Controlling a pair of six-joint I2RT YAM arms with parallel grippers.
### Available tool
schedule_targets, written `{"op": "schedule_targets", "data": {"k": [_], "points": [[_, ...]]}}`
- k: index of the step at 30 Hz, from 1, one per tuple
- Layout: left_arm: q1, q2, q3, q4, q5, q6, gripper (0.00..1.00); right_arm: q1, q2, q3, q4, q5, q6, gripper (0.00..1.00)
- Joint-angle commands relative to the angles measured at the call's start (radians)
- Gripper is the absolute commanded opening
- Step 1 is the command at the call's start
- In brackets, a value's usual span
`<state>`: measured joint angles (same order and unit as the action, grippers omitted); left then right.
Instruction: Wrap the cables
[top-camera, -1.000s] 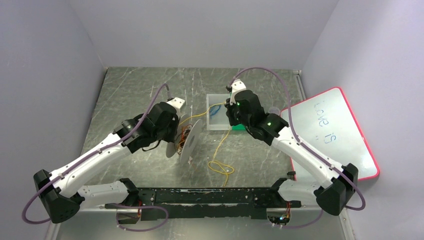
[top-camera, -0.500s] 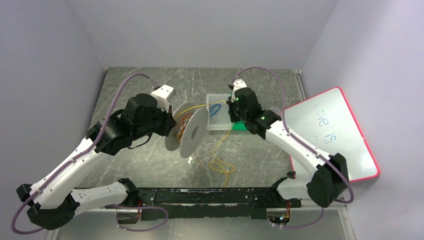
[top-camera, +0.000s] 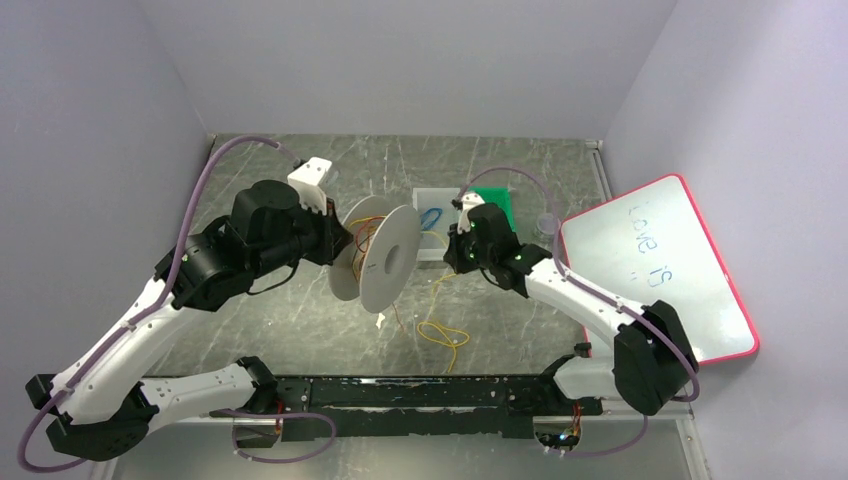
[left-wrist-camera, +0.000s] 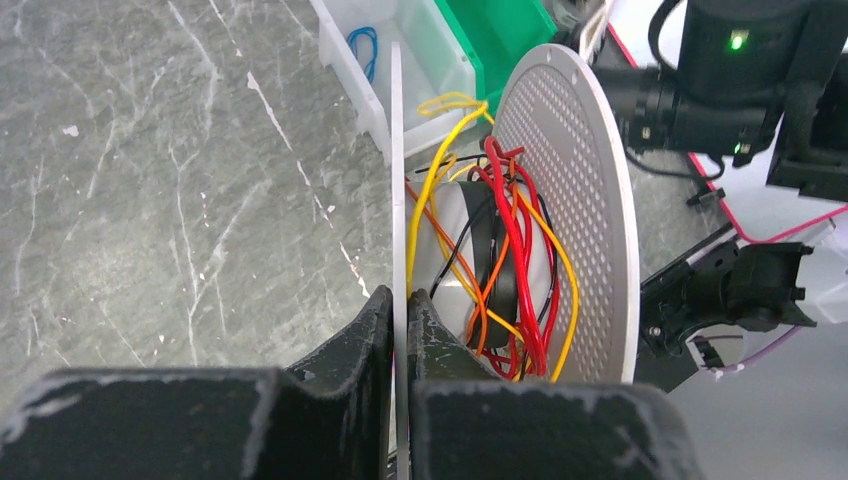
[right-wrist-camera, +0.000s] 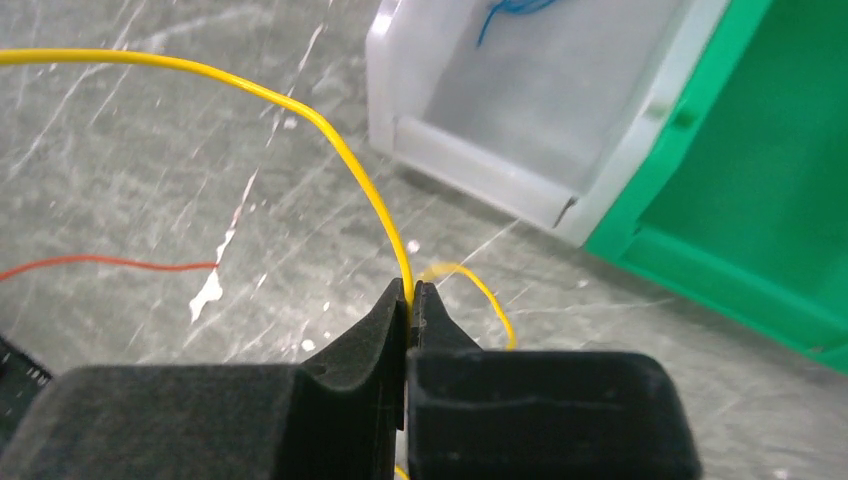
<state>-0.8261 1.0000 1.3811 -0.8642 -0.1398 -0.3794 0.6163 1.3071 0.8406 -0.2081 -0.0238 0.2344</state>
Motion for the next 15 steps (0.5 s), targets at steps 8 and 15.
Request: {"op": "schedule_targets", "data": {"k": [8, 15], "points": [[0.004, -0.016, 0.041, 0.124, -0.152, -0.143, 0.07, 0.06, -0.068, -0.246, 0.334, -0.269, 0.232, 0.0], [0.007, -0.004, -0.005, 0.121, -0.231, -0.164, 0.07, 0.213, -0.035, -0.317, 0.444, -0.241, 0.305, 0.03]]}}
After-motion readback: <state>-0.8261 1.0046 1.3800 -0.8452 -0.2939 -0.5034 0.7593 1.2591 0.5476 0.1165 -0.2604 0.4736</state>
